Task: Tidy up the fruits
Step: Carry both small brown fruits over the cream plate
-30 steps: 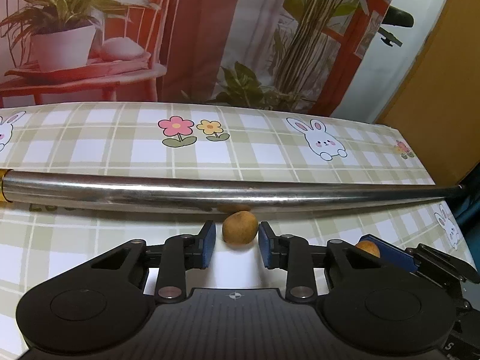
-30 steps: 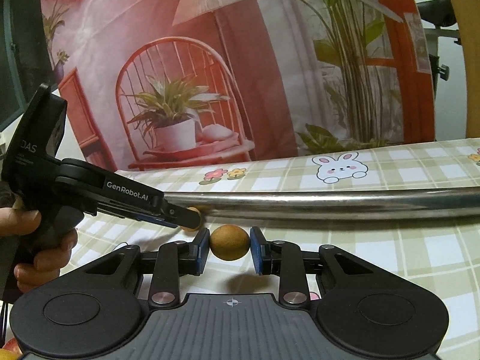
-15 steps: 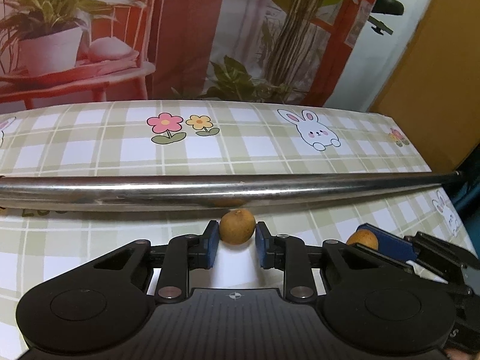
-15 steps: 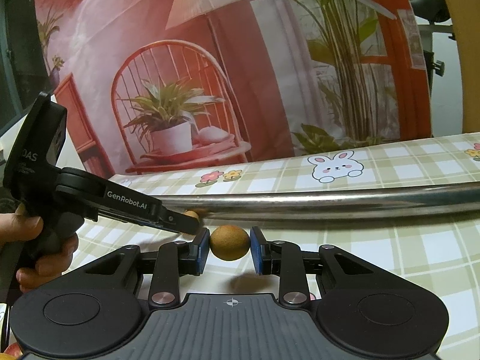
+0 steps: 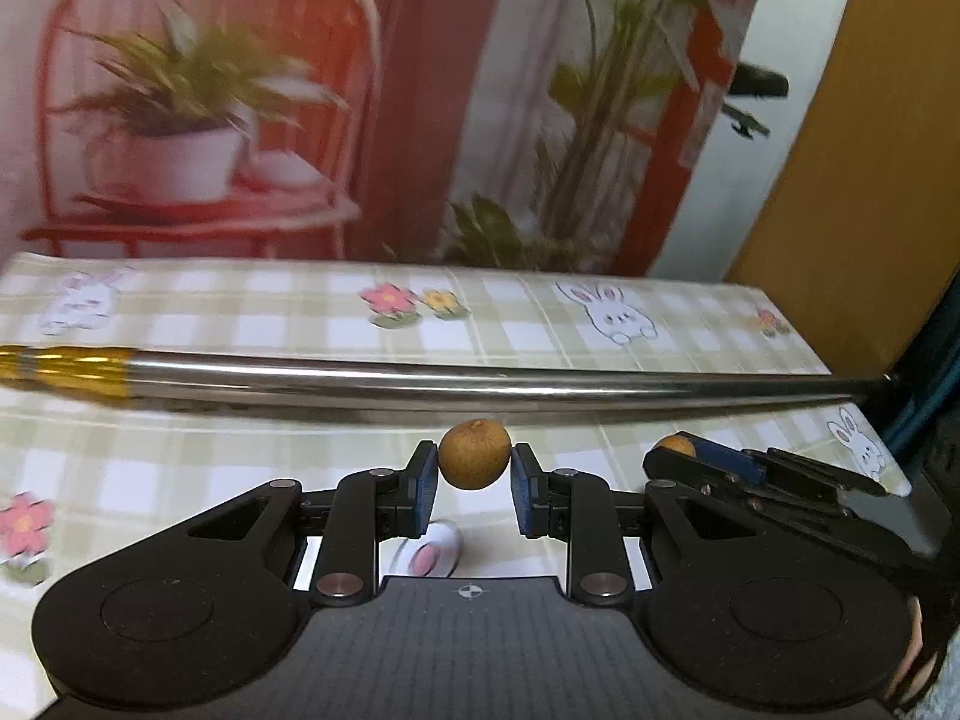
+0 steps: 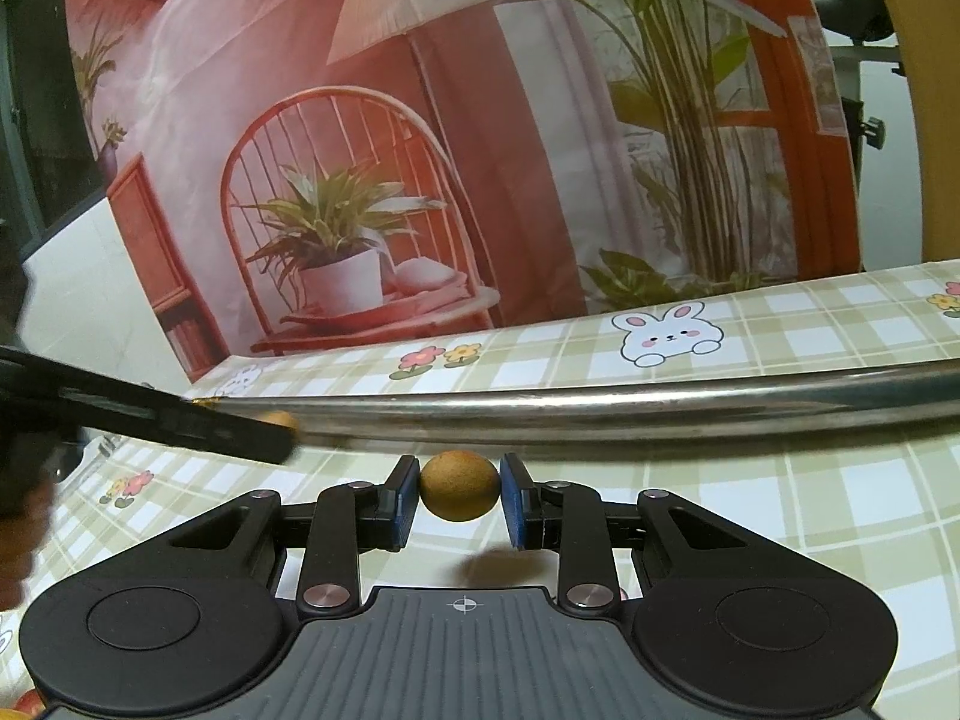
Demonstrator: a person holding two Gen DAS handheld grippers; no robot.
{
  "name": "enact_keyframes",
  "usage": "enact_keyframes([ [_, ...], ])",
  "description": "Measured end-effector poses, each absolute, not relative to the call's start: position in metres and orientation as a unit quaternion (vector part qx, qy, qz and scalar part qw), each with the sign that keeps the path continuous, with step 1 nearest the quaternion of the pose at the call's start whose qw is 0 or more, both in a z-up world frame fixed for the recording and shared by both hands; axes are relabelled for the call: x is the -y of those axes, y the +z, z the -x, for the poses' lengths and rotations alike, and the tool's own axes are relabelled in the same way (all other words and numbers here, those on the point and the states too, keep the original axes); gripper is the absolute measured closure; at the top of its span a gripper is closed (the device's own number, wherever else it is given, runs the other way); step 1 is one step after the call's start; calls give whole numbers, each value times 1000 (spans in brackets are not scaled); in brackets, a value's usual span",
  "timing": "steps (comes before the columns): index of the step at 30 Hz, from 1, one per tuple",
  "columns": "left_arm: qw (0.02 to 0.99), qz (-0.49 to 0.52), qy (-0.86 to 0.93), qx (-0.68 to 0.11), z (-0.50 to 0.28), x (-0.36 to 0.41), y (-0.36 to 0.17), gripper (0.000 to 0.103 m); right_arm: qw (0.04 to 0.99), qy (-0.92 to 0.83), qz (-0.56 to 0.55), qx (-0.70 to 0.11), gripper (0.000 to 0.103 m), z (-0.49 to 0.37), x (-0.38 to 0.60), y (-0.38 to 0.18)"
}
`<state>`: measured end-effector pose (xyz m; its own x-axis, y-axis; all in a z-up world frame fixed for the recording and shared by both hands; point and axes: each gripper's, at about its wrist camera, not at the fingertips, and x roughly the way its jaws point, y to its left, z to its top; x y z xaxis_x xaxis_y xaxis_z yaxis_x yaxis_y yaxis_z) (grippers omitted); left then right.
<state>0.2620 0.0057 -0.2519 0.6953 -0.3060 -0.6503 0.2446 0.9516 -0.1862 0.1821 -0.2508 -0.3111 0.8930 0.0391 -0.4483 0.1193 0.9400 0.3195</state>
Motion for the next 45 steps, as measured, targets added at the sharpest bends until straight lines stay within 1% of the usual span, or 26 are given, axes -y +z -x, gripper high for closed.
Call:
enact_keyframes([
  [3,927,47,-134,-348,-236,-14,-246,75,958,-20,-172,-230,76,-182,251,-311],
  [10,926,93,-121,-345,-190,-38,-235,75,957,-23,-167,-238,76,-183,250,-311],
  [21,923,100,-139,-344,-139,-46,-226,75,946,-34,-171,-273,76,-176,246,-306],
  [27,911,110,-166,-362,-118,-34,-239,75,940,-54,-194,-275,76,-138,240,-295],
  [36,910,80,-189,-361,-96,-11,-244,75,951,-30,-195,-240,76,-62,203,-261],
  [45,906,61,-189,-375,-78,-8,-248,75,955,7,-190,-229,76,-19,167,-251],
])
